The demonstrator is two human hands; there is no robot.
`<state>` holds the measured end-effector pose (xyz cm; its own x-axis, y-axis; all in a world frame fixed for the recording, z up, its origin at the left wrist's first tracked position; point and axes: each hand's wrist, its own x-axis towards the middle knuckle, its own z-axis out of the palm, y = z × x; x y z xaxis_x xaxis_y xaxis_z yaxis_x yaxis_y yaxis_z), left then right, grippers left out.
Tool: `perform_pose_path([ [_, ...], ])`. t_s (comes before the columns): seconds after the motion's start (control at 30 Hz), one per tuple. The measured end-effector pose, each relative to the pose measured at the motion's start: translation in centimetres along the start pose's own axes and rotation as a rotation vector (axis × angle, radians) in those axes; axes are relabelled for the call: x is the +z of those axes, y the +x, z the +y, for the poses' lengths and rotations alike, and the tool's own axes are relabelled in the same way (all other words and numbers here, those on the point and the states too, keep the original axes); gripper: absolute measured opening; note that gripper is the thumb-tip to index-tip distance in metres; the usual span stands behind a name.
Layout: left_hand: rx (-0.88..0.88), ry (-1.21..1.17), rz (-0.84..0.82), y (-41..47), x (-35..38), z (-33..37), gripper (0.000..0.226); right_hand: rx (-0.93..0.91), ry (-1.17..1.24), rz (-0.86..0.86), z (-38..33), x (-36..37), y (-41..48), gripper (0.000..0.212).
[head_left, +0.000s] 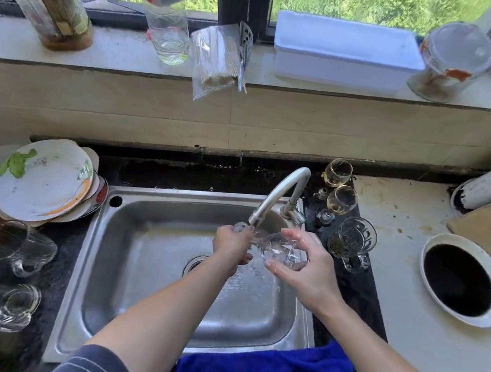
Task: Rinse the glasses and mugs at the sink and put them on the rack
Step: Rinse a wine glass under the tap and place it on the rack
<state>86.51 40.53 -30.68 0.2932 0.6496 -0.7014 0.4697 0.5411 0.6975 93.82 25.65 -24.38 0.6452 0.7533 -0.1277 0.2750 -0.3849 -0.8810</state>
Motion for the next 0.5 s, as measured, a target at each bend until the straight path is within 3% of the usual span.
perform_pose_path([
  [0.17,0.124,0.056,-0.109,-0.1,0.7,-0.2,0.007,0.087,0.029,0.116,0.3,-0.4,-1.1,0.058],
  [0.27,0.109,0.086,-0.12,-0.7,0.7,0.3,0.003,-0.047,-0.014,0.095,0.7,-0.2,-2.2,0.057],
  [0.33,0.114,0.167,-0.101,-1.3,0.8,0.8,0.017,-0.097,-0.009,0.109,0.8,0.3,-2.6,0.055],
  [0.4,0.08,0.194,-0.135,-1.6,0.6,1.1,0.026,-0.016,0.077,0.169,1.2,0.4,-2.4,0.05],
  [0.5,0.027,0.086,-0.3,-1.5,0.0,1.1,0.014,0.242,0.284,0.259,1.2,0.3,-1.7,0.039],
])
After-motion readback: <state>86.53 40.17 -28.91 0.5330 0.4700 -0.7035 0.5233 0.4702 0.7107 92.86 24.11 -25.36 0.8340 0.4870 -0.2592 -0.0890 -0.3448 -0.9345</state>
